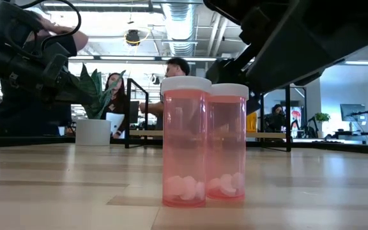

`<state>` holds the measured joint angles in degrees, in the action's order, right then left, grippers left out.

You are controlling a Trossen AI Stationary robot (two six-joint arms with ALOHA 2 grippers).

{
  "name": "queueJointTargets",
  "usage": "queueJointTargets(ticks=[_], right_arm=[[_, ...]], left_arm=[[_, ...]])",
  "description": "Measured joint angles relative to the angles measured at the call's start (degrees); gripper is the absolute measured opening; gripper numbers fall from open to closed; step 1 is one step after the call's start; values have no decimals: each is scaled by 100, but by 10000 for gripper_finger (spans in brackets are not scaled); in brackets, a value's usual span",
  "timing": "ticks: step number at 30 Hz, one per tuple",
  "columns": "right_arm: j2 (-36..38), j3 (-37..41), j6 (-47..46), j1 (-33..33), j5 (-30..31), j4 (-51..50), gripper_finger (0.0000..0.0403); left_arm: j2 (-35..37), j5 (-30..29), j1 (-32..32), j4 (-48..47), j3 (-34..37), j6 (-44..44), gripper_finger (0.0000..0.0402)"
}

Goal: Pick and place medicine bottles onto shelf by color
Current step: Put the red pill bottle on the shelf

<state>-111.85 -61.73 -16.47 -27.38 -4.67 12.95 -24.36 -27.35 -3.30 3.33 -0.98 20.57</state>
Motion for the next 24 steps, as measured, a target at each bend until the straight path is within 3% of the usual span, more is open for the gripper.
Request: queueJointTargets(ticks=[24], right_arm=[[2,0,-15,-147,-9,101,235]], left_arm=[[0,0,0,0,0,1,13]])
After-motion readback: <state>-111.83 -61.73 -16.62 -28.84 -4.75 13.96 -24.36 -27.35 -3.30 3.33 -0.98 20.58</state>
